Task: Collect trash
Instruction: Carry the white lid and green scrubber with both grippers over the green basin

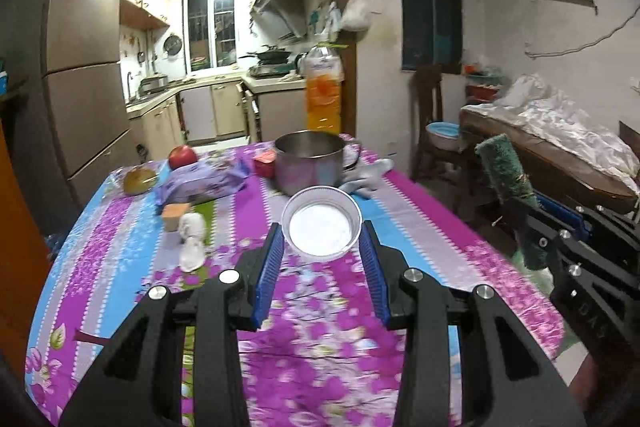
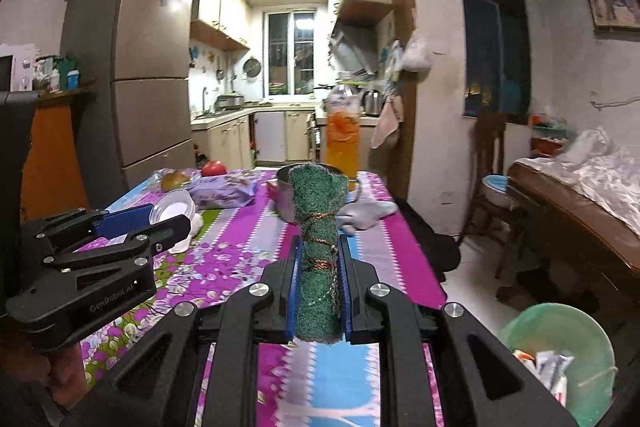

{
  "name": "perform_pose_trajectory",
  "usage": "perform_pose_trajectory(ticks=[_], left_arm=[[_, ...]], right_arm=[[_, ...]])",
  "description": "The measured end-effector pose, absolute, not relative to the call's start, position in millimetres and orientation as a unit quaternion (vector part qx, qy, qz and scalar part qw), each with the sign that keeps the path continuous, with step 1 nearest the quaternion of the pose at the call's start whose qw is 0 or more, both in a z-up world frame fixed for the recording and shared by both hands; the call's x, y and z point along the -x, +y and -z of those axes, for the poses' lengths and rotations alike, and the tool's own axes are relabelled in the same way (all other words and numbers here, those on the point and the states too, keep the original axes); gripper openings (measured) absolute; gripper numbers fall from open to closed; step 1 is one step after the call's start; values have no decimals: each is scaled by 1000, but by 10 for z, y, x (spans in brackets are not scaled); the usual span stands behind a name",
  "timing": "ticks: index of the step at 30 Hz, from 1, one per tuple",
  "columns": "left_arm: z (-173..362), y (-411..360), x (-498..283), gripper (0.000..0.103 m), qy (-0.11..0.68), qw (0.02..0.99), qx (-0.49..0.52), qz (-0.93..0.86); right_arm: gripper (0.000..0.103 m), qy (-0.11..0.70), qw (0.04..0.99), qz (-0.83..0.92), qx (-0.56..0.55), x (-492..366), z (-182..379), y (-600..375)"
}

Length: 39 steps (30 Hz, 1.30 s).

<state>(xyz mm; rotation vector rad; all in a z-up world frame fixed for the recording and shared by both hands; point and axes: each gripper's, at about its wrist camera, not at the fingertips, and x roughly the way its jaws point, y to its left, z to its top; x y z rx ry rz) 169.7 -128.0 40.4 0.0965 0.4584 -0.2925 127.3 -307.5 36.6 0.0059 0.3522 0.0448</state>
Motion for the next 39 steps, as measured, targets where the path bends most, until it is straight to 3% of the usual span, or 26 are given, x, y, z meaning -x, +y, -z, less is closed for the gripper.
perform_pose_trajectory(ticks=[20,39], left_arm=[[-550,-1980,-1346,37,215,957,-59,186],[-339,-3229,-1376,37,252,925,-86,271]], right_arm=[[17,165,986,29,-20,-538,-587,-3855],[17,210,965,146,-52,-204,-468,-5160]])
